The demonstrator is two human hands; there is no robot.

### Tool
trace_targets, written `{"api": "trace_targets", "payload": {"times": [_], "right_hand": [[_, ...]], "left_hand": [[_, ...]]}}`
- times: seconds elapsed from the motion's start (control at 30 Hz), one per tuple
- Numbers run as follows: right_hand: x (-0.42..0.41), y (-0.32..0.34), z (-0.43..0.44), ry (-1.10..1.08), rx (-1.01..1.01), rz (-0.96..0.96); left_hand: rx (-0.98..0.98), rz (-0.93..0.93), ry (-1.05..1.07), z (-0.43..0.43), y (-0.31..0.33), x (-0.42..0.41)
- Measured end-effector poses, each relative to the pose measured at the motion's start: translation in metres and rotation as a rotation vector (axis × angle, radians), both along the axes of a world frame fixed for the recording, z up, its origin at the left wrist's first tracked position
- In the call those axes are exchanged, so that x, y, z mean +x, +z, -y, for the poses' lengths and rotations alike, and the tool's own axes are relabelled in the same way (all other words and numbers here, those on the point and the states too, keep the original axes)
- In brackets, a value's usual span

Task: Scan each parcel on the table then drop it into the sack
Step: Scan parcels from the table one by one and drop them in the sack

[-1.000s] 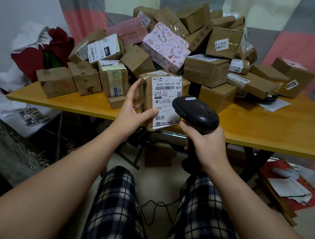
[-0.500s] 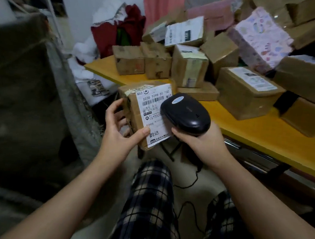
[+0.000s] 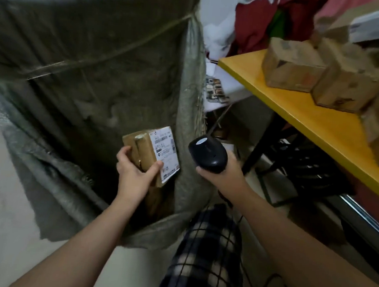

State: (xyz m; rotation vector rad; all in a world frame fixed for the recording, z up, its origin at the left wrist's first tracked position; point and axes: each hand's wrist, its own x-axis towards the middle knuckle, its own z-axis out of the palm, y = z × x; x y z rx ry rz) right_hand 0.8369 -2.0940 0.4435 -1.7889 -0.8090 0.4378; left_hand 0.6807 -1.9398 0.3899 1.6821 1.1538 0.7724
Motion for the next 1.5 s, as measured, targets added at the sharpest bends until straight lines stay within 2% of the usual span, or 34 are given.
{"api": "trace_targets", "payload": {"times": [0.13, 0.2, 0.3, 0.4, 0.53, 0.63, 0.73, 0.9, 0.97, 1.07, 1.23, 1.37, 1.5], "right_hand": [[0.027, -0.041, -0.028, -0.118, -0.018, -0.123], [0.041, -0.059, -0.038, -0.1, -0.079, -0.187], [0.058, -0.084, -0.049, -0.123, -0.104, -0.274], [0.071, -0.091, -0.058, -0.262, -0.095, -0.188], [0.073, -0.086, -0.053, -0.151, -0.071, -0.122], [0.07, -0.087, -0.038, -0.113, -0.052, -0.099], [0.071, -0.081, -0.028, -0.092, -0.155, -0.033], [0.077, -0.052, -0.012, -0.067, -0.134, -0.06], [0.08, -0.036, 0.002, -0.051, -0.152, 0.009], [0.074, -0.009, 0.033, -0.166, -0.112, 0.107], [0.042, 0.039, 0.111, -0.326, -0.005, 0.066], [0.02, 0.063, 0.186, -0.442, 0.017, 0.109], [0.011, 0.093, 0.244, -0.667, 0.108, 0.125]], "left_hand": [[-0.221, 0.01, -0.06, -0.022, -0.031, 0.042], [-0.317, 0.015, -0.216, -0.023, -0.041, 0.058], [-0.36, -0.019, -0.497, -0.023, -0.051, 0.073], [-0.264, -0.106, -0.374, -0.044, -0.06, 0.071], [-0.027, -0.542, -0.231, -0.068, -0.07, 0.074], [0.017, -0.613, -0.211, -0.07, -0.076, 0.097], [0.14, -0.687, -0.249, -0.061, -0.074, 0.121], [0.304, -0.545, -0.337, -0.025, -0.036, 0.12], [0.36, -0.483, -0.363, -0.004, -0.011, 0.112], [0.447, -0.419, -0.433, 0.027, 0.027, 0.106], [0.574, -0.306, -0.574, 0.092, 0.09, 0.119], [0.633, -0.21, -0.722, 0.152, 0.128, 0.135], [0.67, -0.124, -0.841, 0.208, 0.157, 0.156]]}}
